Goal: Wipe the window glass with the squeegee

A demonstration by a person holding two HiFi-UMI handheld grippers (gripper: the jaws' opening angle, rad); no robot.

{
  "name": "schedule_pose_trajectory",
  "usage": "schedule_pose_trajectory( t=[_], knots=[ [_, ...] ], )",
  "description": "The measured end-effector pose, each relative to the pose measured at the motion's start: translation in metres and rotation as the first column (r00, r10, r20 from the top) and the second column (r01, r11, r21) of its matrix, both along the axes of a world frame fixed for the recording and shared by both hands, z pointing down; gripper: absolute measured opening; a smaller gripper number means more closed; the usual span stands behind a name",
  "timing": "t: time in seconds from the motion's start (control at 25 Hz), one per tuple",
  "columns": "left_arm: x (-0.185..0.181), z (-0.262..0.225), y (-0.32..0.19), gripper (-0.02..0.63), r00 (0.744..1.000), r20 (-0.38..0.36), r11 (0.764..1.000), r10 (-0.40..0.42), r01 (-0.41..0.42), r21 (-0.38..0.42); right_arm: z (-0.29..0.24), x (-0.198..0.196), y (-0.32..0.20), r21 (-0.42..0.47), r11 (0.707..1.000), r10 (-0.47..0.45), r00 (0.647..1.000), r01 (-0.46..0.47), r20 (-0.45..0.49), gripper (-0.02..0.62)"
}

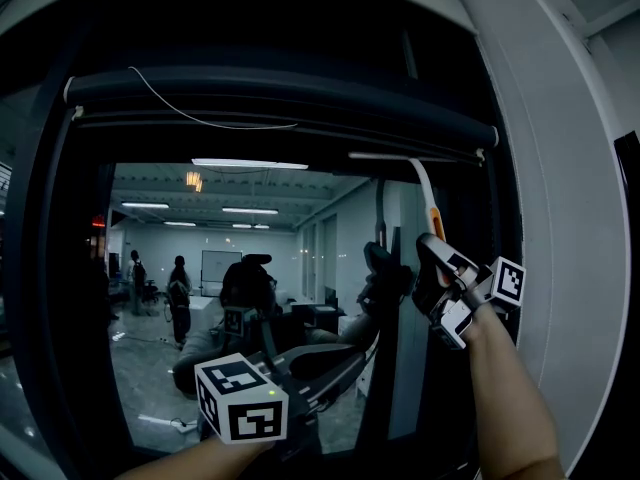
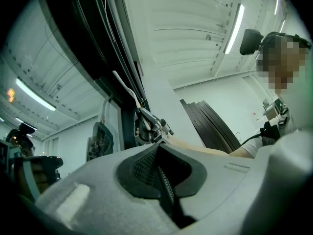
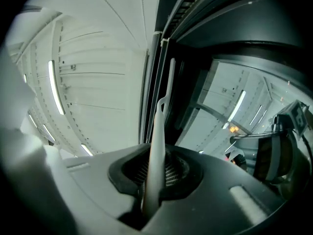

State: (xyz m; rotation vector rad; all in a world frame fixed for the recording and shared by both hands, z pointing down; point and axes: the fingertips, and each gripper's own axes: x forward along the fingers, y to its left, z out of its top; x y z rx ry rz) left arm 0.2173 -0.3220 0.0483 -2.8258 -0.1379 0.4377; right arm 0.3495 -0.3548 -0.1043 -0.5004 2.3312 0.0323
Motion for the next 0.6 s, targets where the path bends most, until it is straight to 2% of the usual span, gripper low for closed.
schedule_pose_trajectory(
  t=[0.2, 0.6],
  knots=[
    [0.005, -0.009, -0.008, -0.003, 0.999, 0.004, 0.999, -0.04, 0.04, -0.002, -0.027, 0.007, -0.01, 0.003, 0.999, -0.051, 0.998, 0.051, 0.047, 0.043],
    [0.007, 0.001, -0.006, -0.003, 0.997, 0.021, 0.997, -0.081, 0.081, 0.002, -0.032, 0.017, -0.018, -0.012, 0.997, -0.08, 0.993, 0.081, 0.09, 0.043]
  ],
)
